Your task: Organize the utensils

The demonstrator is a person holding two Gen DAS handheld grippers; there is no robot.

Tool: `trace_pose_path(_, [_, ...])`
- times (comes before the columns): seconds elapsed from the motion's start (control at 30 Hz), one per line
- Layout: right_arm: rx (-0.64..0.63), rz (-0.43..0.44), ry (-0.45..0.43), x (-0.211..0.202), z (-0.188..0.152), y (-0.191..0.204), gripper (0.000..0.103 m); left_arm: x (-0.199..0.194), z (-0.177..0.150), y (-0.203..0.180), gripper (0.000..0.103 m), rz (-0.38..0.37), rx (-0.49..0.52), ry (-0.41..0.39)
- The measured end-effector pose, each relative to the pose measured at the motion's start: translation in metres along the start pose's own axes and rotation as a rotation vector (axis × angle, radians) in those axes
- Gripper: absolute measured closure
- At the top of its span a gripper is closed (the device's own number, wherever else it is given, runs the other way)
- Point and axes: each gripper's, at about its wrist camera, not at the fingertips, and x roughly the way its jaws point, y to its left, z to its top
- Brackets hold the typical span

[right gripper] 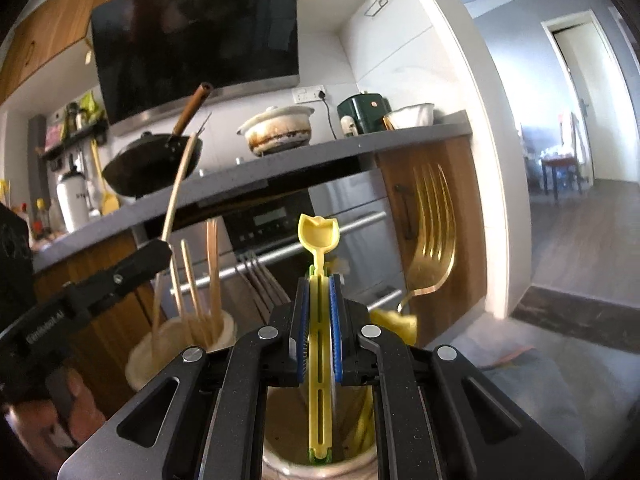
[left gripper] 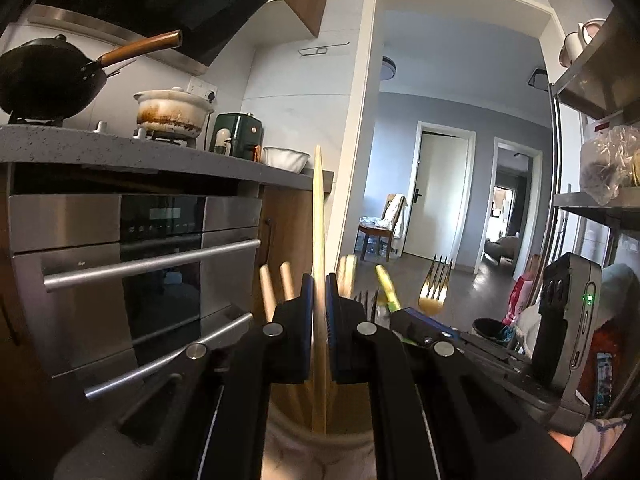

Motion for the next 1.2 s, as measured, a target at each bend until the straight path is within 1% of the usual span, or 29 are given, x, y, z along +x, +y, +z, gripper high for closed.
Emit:
trace_pose_path(0.23, [-0.043, -0.005, 0.02, -0.019, -0.007, 0.0, 0.092, -0.012, -0.015, 0.009, 0.097, 0.014, -0.014, 0.051])
trace_pose_path(0.37, [-0.071, -0.034, 0.031, -0.029, -0.013, 0.003, 0.092, -0.017, -0.019, 0.012, 0.097, 0.024, -0.027, 0.078])
trace_pose_path(0.5, [-0.047, -0.045, 0.055, -0.034, -0.017, -0.004, 0.092, -0.019, -0.021, 0.015, 0.097, 0.035, -0.043, 0.099])
trace_pose_path(0.6, [-0.045, -0.05, 0.065, -0.035, -0.017, -0.006, 0.092, -0.019, -0.019, 0.014, 0.096, 0.045, -0.034, 0.112])
trace_pose_path(0.73, [-0.037, -0.061, 0.068, -0.041, -0.017, -0.009, 0.088, -0.023, -0.018, 0.013, 0.091, 0.052, -0.028, 0.115])
trace_pose_path(0.9, [-0.029, -0.077, 0.082, -0.055, -0.017, -0.013, 0.086, -0.033, -0.02, 0.01, 0.09, 0.065, -0.015, 0.135])
trace_pose_path(1.03, [-0.045, -0.082, 0.134, -0.069, -0.023, -0.014, 0.086, -0.044, -0.028, 0.007, 0.09, 0.081, 0.011, 0.161])
trace_pose_path(1.13, [-0.079, -0.075, 0.191, -0.079, -0.03, -0.012, 0.086, -0.054, -0.039, 0.006, 0.09, 0.087, 0.012, 0.187])
trace_pose_path(1.17, [-0.094, -0.073, 0.2, -0.083, -0.033, -0.011, 0.083, -0.057, -0.043, 0.004, 0.089, 0.09, 0.014, 0.193])
trace_pose_path(1.2, [-0.116, -0.076, 0.207, -0.088, -0.037, -0.009, 0.074, -0.06, -0.046, 0.004, 0.085, 0.092, 0.017, 0.197])
